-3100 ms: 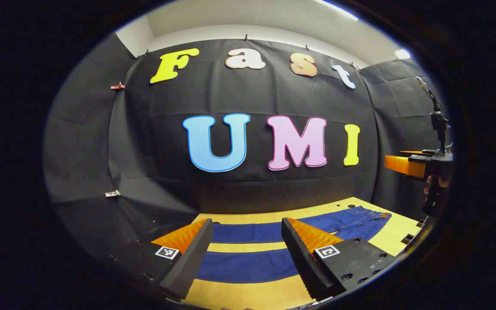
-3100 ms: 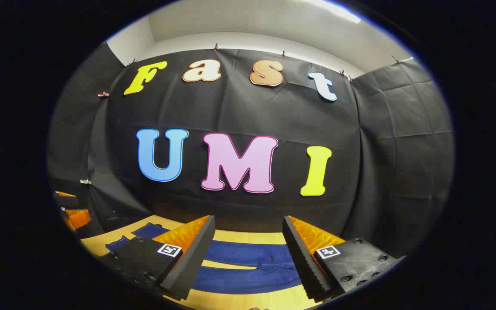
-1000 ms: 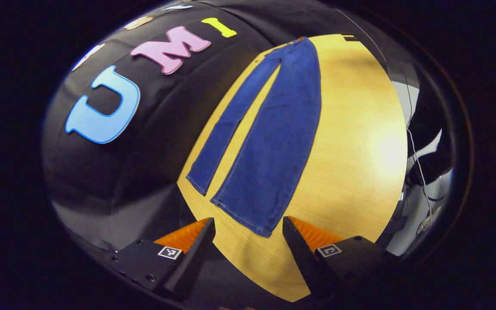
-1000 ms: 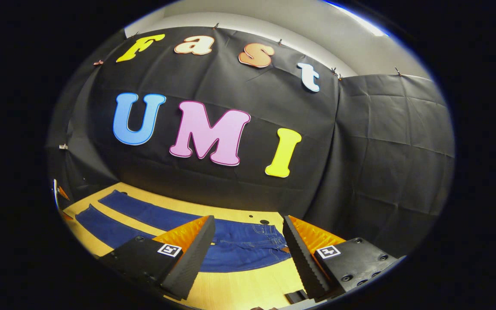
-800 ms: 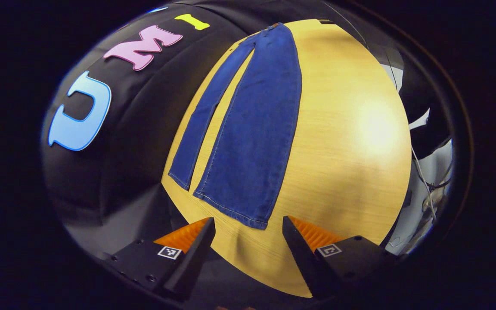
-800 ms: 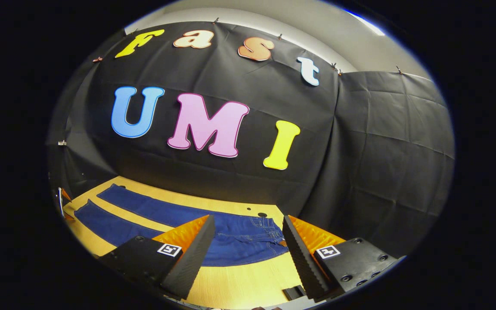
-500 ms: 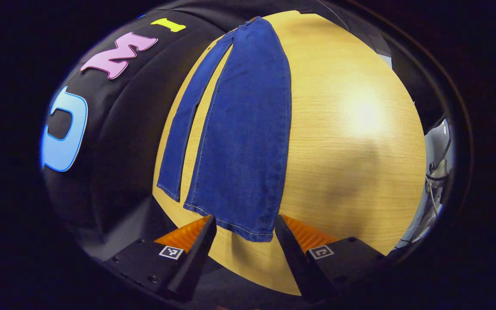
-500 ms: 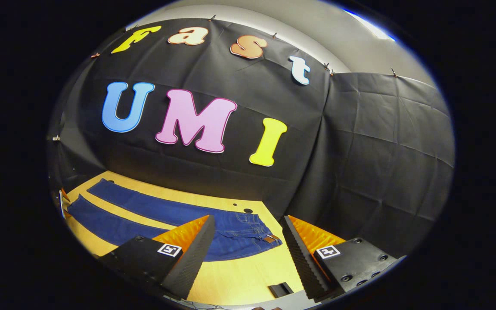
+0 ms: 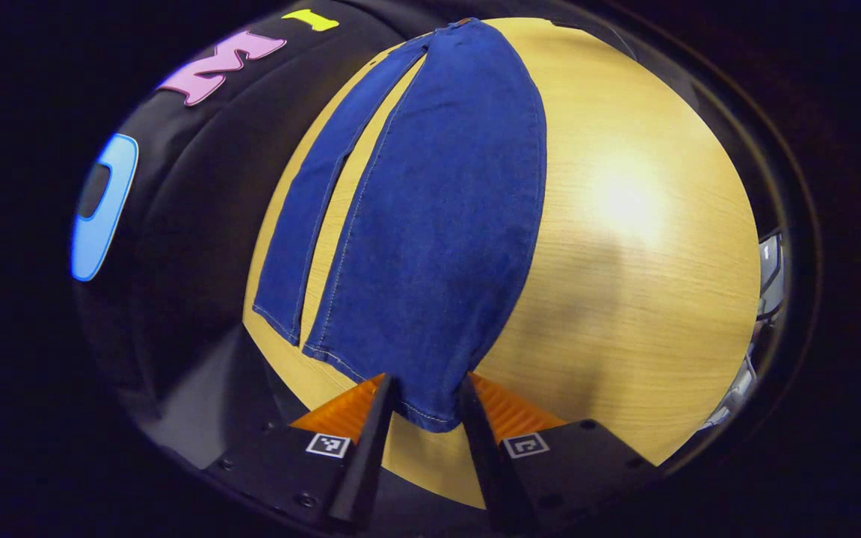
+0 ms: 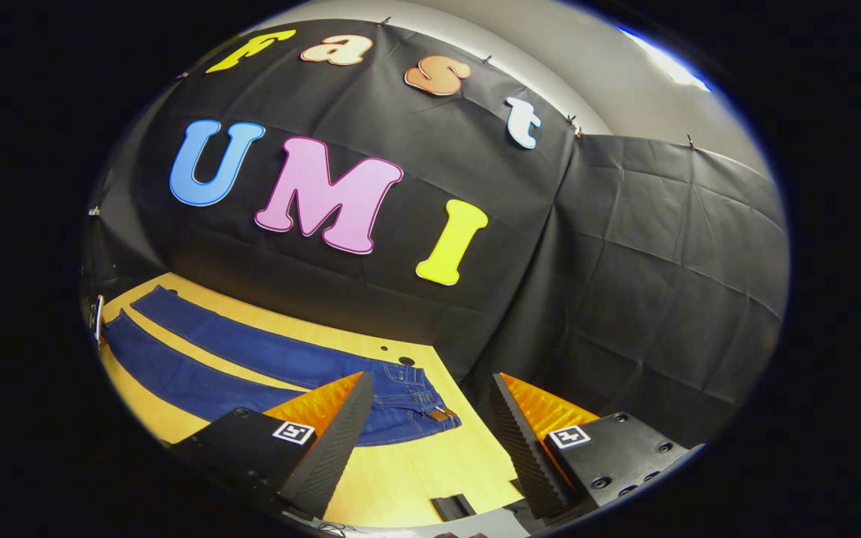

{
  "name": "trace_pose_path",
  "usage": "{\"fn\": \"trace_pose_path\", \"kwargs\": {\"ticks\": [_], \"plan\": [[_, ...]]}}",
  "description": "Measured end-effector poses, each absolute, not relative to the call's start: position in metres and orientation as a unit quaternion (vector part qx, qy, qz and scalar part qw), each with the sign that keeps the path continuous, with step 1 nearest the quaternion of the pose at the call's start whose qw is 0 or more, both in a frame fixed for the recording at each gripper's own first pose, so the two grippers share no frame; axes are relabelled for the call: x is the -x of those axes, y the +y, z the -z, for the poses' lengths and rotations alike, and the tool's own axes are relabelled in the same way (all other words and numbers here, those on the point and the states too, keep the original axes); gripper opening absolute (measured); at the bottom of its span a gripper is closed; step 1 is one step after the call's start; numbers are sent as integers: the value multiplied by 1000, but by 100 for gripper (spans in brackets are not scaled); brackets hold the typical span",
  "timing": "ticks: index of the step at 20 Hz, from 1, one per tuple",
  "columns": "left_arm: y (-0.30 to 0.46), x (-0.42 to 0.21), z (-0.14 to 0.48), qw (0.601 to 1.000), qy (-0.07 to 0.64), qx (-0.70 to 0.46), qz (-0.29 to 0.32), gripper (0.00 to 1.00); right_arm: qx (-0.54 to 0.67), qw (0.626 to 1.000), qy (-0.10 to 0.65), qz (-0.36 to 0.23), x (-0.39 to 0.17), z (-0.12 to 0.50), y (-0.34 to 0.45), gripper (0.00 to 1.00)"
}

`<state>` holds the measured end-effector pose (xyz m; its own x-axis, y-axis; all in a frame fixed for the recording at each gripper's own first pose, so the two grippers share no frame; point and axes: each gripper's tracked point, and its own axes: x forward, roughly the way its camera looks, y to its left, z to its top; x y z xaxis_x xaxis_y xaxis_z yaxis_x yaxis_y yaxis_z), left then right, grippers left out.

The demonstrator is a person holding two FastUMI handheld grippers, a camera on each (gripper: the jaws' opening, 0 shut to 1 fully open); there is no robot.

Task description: Grasp the waist and the cuffs of the jeans and fold them to make the two legs overlap; first hold the waist and fold one-third of the jeans toward the cuffs, then hold the cuffs and fold the remaining one-third in the same direction to finish folding.

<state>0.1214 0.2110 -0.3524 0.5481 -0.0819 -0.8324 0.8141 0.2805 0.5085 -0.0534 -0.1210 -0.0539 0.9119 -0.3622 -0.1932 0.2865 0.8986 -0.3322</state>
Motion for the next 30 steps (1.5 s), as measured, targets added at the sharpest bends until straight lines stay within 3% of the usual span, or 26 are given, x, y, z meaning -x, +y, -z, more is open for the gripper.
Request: {"fn": "trace_pose_path", "kwargs": {"ticks": [1, 5, 6, 7, 9, 14, 18, 22, 30], "plan": [[214, -121, 355, 715, 367, -504, 315, 49, 151, 966, 124, 168, 52, 54, -121, 96], [210, -124, 355, 720, 379, -496, 305, 31, 185, 962, 121, 161, 43, 59, -129, 97], [208, -128, 356, 719, 364, -515, 292, 25, 199, 960, 118, 158, 38, 59, -133, 97], [212, -128, 358, 715, 344, -542, 276, 13, 210, 958, 118, 154, 33, 60, -137, 97], [213, -127, 359, 704, 307, -587, 256, 6, 228, 956, 115, 147, 15, 67, -150, 97], [211, -128, 360, 739, 345, -520, 255, 6, 346, 922, 144, 99, -42, 106, -205, 98], [210, -128, 359, 740, 376, -492, 263, 6, 431, 879, 202, 25, -74, 162, -255, 97], [209, -128, 359, 735, 387, -495, 255, 6, 494, 815, 296, -61, -86, 236, -301, 98], [207, -126, 361, 731, 421, -481, 238, 6, 573, 694, 382, -210, -80, 360, -330, 98]]}}
